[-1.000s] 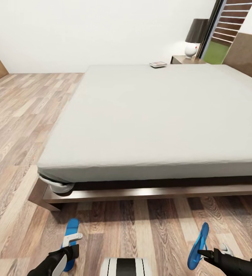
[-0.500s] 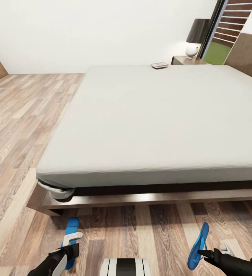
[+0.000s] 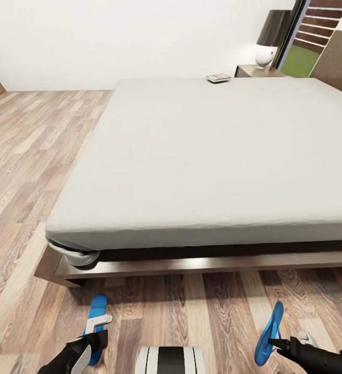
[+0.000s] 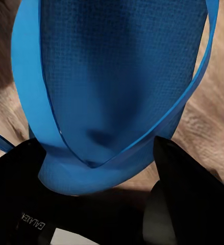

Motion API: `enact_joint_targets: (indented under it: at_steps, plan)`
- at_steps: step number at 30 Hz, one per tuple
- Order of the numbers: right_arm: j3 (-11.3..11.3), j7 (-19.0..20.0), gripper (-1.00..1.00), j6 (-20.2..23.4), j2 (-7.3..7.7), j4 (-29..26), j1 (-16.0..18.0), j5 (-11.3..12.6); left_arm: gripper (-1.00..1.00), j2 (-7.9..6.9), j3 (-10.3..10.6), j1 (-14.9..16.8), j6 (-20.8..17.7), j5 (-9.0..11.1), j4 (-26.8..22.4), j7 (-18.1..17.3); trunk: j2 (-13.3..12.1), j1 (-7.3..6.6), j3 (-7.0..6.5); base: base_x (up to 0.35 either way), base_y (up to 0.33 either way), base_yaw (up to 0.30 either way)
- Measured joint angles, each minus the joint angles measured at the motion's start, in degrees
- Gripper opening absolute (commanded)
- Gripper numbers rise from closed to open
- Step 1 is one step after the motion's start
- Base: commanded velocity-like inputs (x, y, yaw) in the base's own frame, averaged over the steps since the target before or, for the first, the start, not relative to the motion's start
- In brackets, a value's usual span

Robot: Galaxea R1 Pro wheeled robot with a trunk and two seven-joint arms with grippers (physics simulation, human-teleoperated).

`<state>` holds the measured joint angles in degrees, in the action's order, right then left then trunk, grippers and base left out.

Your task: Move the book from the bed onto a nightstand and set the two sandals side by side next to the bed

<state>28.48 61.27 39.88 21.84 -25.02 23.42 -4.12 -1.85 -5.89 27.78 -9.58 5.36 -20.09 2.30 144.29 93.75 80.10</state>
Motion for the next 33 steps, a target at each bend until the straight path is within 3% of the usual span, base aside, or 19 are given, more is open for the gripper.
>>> enact_joint_targets:
  at_steps: [10,19,28,33]
  plan:
    - [0.00,0.00,-1.00,-0.01,0.00,0.00,0.00,0.00,-1.00,0.00,0.00,0.00,0.08,0.00,-0.01,0.00,0.13,0.26,2.22,0.000,0.000,0.000]
    - [0.02,0.00,-1.00,0.02,0.00,0.00,0.01,0.06,-1.00,0.00,0.01,0.01,0.17,-0.05,0.00,0.00,0.14,0.25,2.22,0.000,0.000,0.000]
    - [0.00,0.06,-1.00,0.00,0.06,-0.01,0.00,0.01,-1.00,0.00,0.00,0.00,0.17,-0.08,0.01,0.00,0.26,0.49,4.21,0.000,0.000,0.000]
    - [0.02,0.09,-1.00,0.03,0.12,-0.03,0.01,0.06,-1.00,0.00,0.01,0.01,0.17,-0.08,0.00,0.00,0.26,0.49,4.22,0.000,0.000,0.000]
